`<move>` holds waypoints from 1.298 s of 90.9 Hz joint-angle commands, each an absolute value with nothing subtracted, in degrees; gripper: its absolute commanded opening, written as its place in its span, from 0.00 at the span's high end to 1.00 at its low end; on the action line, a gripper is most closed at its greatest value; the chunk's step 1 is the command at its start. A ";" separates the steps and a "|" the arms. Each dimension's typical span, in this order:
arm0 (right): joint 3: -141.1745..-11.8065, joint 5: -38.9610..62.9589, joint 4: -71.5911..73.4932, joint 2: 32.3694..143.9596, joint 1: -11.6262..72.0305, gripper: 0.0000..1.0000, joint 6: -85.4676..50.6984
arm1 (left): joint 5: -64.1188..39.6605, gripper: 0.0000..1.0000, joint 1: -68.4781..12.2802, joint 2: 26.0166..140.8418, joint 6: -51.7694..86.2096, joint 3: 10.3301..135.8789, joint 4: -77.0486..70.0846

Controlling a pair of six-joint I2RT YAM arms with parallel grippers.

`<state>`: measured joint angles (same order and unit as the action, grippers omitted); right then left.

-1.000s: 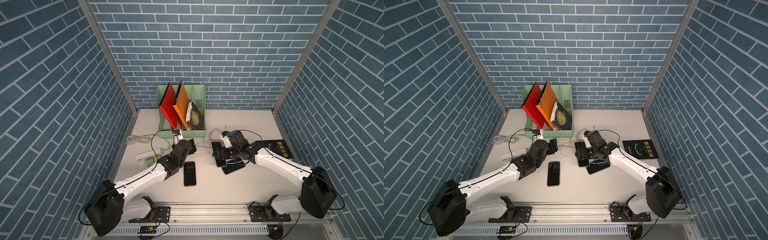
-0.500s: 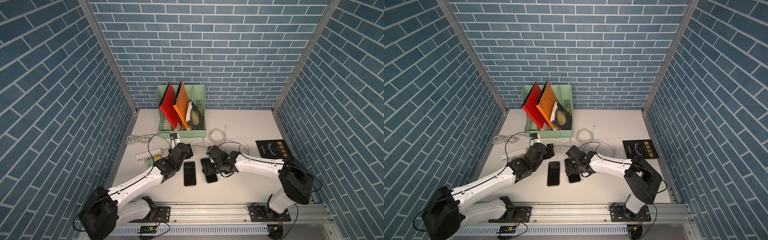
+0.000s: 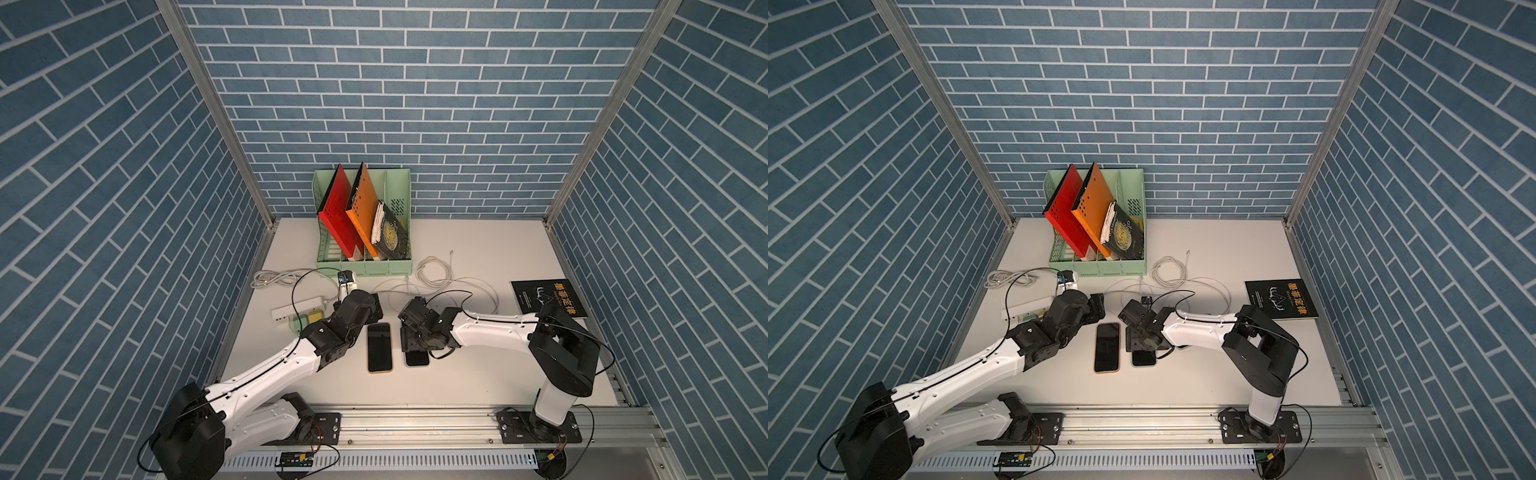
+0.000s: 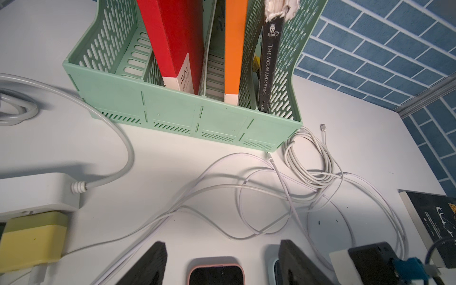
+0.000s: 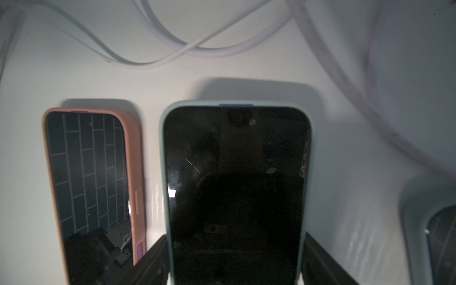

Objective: Unplug the charging cable from the phone
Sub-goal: Place the phone at the center of the board, then adjust the phone at the center of the board.

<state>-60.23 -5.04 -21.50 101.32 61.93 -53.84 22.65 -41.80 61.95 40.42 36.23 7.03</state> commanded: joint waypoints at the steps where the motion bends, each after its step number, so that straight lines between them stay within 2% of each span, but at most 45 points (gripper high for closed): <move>1: -62.21 -6.69 -22.01 101.97 62.64 0.79 -56.59 | 22.50 0.24 -41.50 61.46 39.64 35.34 8.88; 4: -62.23 -6.63 -22.21 102.08 62.76 0.73 -56.70 | 22.50 0.24 -41.49 61.43 39.62 35.26 8.82; 13: -62.23 -6.46 -22.77 102.22 63.16 0.45 -57.10 | 22.17 0.24 -41.45 61.49 39.62 35.11 8.55; 16: -62.23 -6.37 -22.90 102.10 63.31 0.30 -57.15 | 22.07 0.24 -41.40 61.60 39.63 35.15 8.47; 18: -62.25 -6.23 -22.93 102.01 63.42 0.11 -57.24 | 22.00 0.24 -41.40 61.70 39.70 35.11 8.42; 19: -62.24 -6.19 -22.93 101.98 63.44 0.06 -57.27 | 21.99 0.24 -41.40 61.74 39.71 35.13 8.43; 22: -62.23 -6.04 -22.94 101.77 63.58 0.01 -57.26 | 21.91 0.24 -41.40 61.78 39.68 35.14 8.38; 45: -61.50 -8.52 -23.10 96.35 63.61 0.01 -56.95 | 21.76 0.24 -41.40 62.07 39.53 35.86 7.96; 62: -56.71 -13.41 -24.73 85.64 60.53 0.00 -56.64 | 20.19 0.24 -41.40 63.65 39.45 37.03 6.60; 92: -35.33 -10.30 -23.78 57.15 38.68 0.00 -54.01 | 12.93 0.25 -41.64 72.27 40.44 41.84 2.44; 103: -31.21 -6.43 -21.74 53.88 29.11 0.04 -50.61 | 11.58 0.26 -41.96 75.05 41.01 43.36 1.55; 118: -27.88 -0.59 -16.76 54.94 19.85 0.14 -47.67 | 11.32 0.26 -42.60 77.19 41.51 44.96 1.36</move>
